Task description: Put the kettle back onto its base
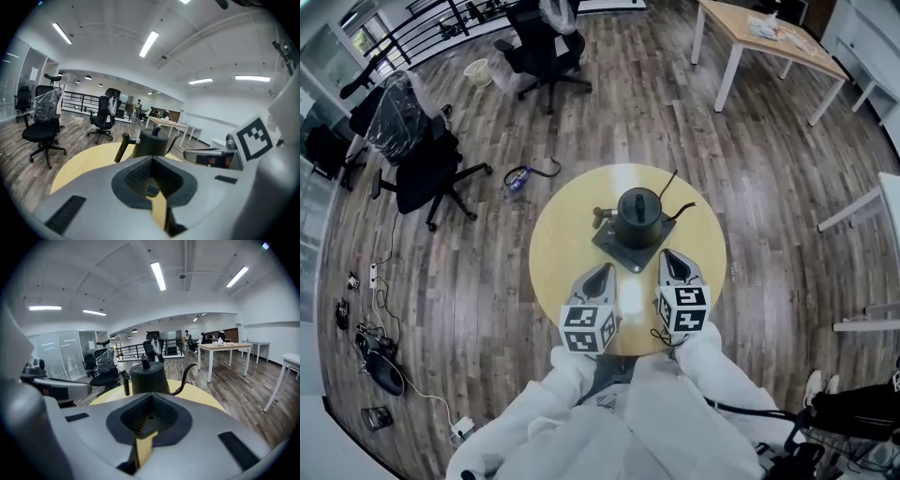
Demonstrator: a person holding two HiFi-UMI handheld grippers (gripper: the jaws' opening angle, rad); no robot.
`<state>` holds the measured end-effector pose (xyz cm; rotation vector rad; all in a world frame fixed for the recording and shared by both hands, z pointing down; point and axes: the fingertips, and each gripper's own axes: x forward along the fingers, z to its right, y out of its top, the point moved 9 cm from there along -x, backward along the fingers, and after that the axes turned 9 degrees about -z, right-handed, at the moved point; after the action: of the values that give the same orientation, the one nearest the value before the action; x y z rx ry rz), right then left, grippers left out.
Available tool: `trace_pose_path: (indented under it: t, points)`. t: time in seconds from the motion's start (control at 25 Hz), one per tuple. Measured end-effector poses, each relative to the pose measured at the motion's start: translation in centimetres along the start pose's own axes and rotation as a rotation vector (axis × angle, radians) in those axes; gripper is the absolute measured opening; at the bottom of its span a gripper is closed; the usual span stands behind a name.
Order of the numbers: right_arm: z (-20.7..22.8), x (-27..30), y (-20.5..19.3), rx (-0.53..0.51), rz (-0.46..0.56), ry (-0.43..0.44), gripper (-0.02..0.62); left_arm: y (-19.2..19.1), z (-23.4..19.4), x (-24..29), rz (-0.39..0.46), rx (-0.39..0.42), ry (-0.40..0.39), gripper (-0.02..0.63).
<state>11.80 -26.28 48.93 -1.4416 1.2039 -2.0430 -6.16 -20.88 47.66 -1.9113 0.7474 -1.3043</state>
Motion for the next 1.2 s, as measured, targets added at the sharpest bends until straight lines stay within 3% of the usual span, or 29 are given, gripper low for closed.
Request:
trace_pose_path:
  t: [0.36,0.6,0.88,1.2]
  points:
    - [-3.6,-4.0,-0.3,-0.021,0.053,-0.017,0.012,-0.6,1.8,-3.9,0.014,0.044,-0.051,0.000]
    - [-6.7,-8.2,-3.5,0.017,0.093,-0.059,0.012,-4.2,2.3,-8.2,0.013,0.068,-0.081,0.000]
    - [-10.0,-13.3,-6.3,0.022,0.104,-0.111,0.012,-6.1,3.5,-13.0,0.052,0.056,-0.079,0.000]
    - [-11.2,-15.6,-5.9,0.006,0.121,-0.100,0.012,-6.1,5.3,-15.0,0.059,0.066,-0.059,0.001]
